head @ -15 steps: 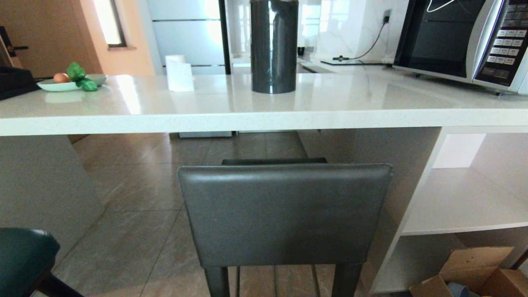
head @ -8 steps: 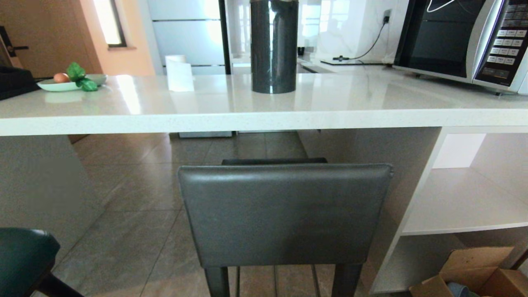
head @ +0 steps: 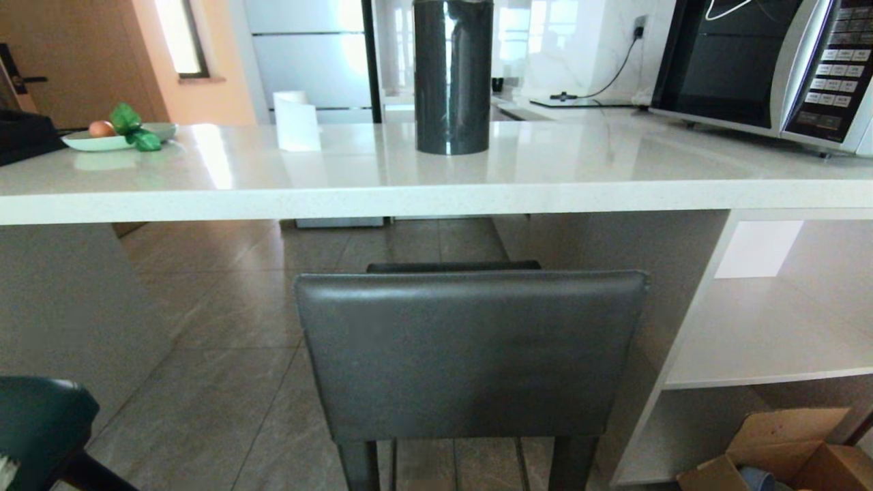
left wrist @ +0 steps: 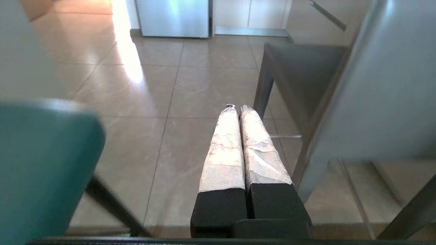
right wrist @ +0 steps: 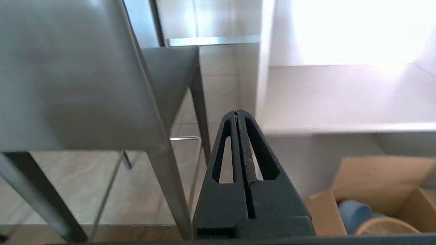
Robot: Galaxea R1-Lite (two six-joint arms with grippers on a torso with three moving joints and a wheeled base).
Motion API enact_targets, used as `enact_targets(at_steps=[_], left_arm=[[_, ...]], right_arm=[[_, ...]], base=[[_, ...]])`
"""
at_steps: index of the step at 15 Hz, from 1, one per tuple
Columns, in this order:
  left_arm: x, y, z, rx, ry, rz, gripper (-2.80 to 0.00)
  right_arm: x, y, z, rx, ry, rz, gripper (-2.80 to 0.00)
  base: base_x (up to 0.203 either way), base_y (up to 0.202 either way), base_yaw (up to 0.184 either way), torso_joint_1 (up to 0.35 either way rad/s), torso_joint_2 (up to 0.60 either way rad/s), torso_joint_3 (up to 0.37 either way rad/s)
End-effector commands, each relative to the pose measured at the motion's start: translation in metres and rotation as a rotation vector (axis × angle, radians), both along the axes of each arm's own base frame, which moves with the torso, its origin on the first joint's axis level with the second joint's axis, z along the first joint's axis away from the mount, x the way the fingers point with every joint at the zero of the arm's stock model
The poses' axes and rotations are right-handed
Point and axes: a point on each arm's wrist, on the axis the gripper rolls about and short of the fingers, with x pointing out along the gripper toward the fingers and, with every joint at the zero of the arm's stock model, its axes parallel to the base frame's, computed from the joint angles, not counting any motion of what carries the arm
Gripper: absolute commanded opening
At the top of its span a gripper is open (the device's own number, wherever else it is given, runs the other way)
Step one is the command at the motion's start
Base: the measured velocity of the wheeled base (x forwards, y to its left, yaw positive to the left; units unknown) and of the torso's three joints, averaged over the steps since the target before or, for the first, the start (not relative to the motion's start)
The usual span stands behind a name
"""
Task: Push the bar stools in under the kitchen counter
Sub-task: Pull the gray chair out from under the dining table
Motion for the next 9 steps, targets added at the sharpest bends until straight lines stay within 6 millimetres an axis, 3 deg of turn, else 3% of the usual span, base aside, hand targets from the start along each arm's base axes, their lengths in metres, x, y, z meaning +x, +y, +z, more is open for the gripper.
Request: enact_targets(at_steps=[1,4,7,9], left_arm=[[0.065,-0.003,0.015,0.001,0.128,-0.023,-2.80],[0.114,-0.021,0.019,-0.002,0.109,-0.140,-2.80],[0.130,-0.042,0.015,-0.029,0.127,-0.256,-2.80],[0.139,-0.047,0.009,-0.033,0.161,-0.274,-2.80]], right_arm=[[0.047,0.003,0.017,-0.003,0.132,0.028,-2.80],[0.100,0.008,0.024,0.000,0.183,0.090,-2.80],[0.137,0.014,0.026,0.009,0.168,0.148,-2.80],[0.148,0.024,0.026,0.030,0.175,0.217,-2.80]], base=[[0.000,0.000,0.000,0.000,0.00,0.000],[0.000,0.000,0.000,0.000,0.00,0.000],[0.000,0.000,0.000,0.000,0.00,0.000],[0.000,0.000,0.000,0.000,0.00,0.000]])
